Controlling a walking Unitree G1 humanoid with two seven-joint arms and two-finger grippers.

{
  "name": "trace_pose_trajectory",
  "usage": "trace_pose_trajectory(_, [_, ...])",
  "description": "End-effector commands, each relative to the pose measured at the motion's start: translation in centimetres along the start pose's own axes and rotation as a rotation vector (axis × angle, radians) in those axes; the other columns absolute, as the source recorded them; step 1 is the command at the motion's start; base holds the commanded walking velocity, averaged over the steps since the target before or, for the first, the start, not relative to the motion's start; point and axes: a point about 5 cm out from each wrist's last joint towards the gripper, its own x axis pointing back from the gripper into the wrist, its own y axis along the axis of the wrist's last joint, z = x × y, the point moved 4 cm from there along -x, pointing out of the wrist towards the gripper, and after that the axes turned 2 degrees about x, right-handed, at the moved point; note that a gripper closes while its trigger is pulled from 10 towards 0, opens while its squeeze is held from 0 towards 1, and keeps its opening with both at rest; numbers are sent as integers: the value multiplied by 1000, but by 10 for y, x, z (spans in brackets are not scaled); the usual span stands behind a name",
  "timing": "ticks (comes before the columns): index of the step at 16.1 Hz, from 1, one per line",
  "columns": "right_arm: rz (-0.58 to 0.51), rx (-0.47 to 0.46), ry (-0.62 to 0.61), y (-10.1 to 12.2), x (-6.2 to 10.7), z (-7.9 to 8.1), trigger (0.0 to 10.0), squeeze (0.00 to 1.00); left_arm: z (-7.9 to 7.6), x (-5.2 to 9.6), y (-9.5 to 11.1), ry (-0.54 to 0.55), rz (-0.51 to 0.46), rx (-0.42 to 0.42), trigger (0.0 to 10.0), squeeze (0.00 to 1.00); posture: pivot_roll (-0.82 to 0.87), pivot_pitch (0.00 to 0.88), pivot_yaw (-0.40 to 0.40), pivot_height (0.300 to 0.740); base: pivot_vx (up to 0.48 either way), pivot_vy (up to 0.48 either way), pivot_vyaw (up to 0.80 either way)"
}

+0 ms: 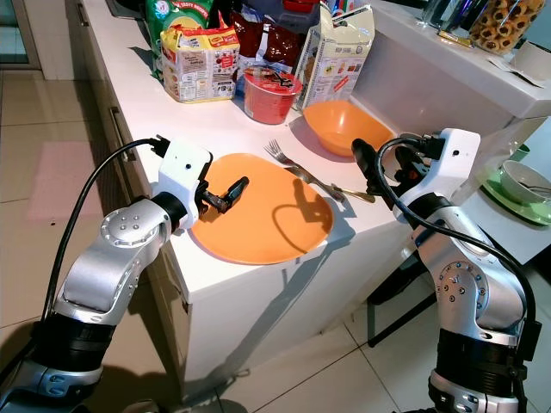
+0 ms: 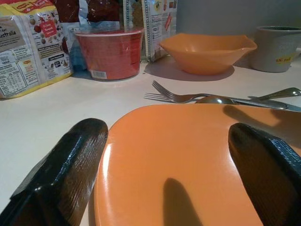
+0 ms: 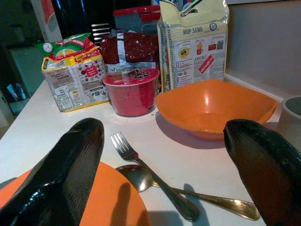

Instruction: Setting the table

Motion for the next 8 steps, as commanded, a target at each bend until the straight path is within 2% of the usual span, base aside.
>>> trace_pose_trajectory(1, [-16,5,-1,7,-1,-3,10000,0,-8,-2,6,-23,-15,-7,10000,0,4,0,-239,740,0,0,0])
trace_pose_trajectory(8, [-13,7,5,6,-2,-1,10000,0,-6,-2,7,-17,-14,-11,10000,0,3,0,-244,740,0,0,0])
